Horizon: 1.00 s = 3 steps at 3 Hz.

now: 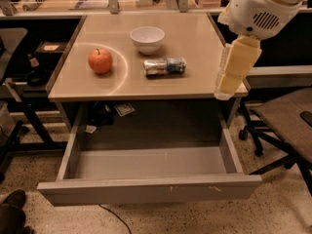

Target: Place apple into top drawer

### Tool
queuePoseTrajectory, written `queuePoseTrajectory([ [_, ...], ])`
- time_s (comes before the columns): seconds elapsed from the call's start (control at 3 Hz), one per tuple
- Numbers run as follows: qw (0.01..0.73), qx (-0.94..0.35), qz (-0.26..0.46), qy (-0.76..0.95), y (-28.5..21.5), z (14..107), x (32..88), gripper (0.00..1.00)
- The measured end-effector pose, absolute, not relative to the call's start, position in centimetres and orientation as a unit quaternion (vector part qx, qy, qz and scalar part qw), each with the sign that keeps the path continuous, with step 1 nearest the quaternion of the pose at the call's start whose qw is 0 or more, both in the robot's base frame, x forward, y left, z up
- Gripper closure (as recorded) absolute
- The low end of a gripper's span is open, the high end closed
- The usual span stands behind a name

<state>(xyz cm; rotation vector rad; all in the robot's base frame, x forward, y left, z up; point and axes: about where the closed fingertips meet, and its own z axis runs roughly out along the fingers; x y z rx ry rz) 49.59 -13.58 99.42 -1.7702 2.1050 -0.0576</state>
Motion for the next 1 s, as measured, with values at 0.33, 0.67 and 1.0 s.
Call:
queuePoseTrajectory([
  [0.33,0.233,-0.613,-0.005,0.755,-12.8,99.5,50.5,0.00],
  [0.67,0.294,-0.595,0.030,0.747,-10.1,100.1,53.5,0.00],
  [1.0,0.333,-0.594,0.061,0.730,-7.5,101.1,55.7,0.00],
])
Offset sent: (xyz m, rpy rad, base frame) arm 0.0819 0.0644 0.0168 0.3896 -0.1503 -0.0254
